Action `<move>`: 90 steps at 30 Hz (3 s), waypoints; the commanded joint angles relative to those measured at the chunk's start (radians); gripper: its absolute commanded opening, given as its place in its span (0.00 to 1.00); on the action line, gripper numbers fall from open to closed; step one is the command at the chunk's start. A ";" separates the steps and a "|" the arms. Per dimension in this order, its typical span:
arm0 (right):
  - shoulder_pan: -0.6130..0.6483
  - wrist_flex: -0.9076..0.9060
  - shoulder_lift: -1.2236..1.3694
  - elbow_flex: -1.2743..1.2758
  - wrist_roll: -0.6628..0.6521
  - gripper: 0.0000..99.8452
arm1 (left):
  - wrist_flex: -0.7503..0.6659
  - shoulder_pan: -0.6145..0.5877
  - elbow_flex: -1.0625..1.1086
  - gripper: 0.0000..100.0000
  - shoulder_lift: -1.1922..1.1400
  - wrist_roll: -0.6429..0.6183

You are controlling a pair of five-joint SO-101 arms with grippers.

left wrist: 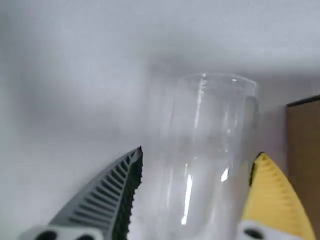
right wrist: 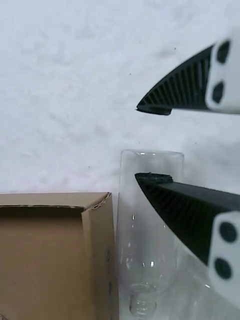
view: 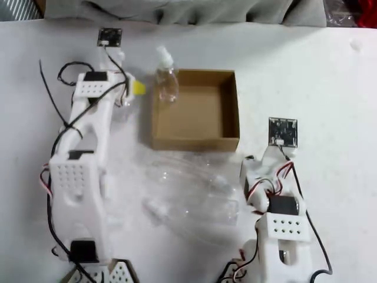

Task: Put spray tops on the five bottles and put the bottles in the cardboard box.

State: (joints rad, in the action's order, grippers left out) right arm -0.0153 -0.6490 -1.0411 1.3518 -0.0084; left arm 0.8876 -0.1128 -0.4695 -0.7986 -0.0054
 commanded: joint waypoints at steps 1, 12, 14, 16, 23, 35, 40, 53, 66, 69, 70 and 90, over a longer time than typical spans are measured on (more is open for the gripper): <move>0.007 0.019 -0.012 -0.012 -0.012 0.16 | 0.054 0.008 -0.209 0.32 -0.097 0.008; 0.004 0.019 -0.016 -0.012 -0.012 0.16 | 0.362 -0.045 -0.634 0.05 -0.303 -0.014; 0.002 0.038 -0.012 -0.011 -0.012 0.16 | 0.425 -0.073 -0.717 0.03 -0.317 -0.046; 0.001 0.059 -0.013 0.002 -0.012 0.16 | 0.500 -0.104 -0.792 0.09 -0.323 -0.106; 0.001 0.127 -0.018 0.034 -0.012 0.16 | 0.801 -0.225 -1.126 0.02 -0.328 -0.385; 0.001 0.124 -0.018 0.034 -0.012 0.16 | 0.905 -0.395 -0.987 0.02 -0.176 -0.443; 0.001 0.127 -0.018 0.034 -0.012 0.16 | 0.904 -0.386 -0.623 0.02 0.002 -0.396; -0.001 0.124 -0.018 0.034 -0.012 0.16 | 0.647 -0.334 0.273 0.02 0.449 -0.299; -0.001 0.124 -0.012 0.034 -0.014 0.16 | 0.068 -0.328 0.967 0.04 0.700 -0.195; 0.001 0.124 -0.012 0.034 -0.014 0.16 | 0.072 -0.332 0.985 0.15 0.723 -0.150; 0.001 0.124 -0.012 0.034 -0.014 0.16 | 0.081 -0.332 0.991 0.20 0.728 -0.149; 0.002 0.130 -0.012 0.044 -0.078 0.16 | 0.400 -0.343 0.991 0.38 0.924 0.023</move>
State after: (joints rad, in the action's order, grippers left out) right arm -0.0153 -0.5416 -1.0411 1.4024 -0.0376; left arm 1.2712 -0.4503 0.4803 -0.0621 -0.0115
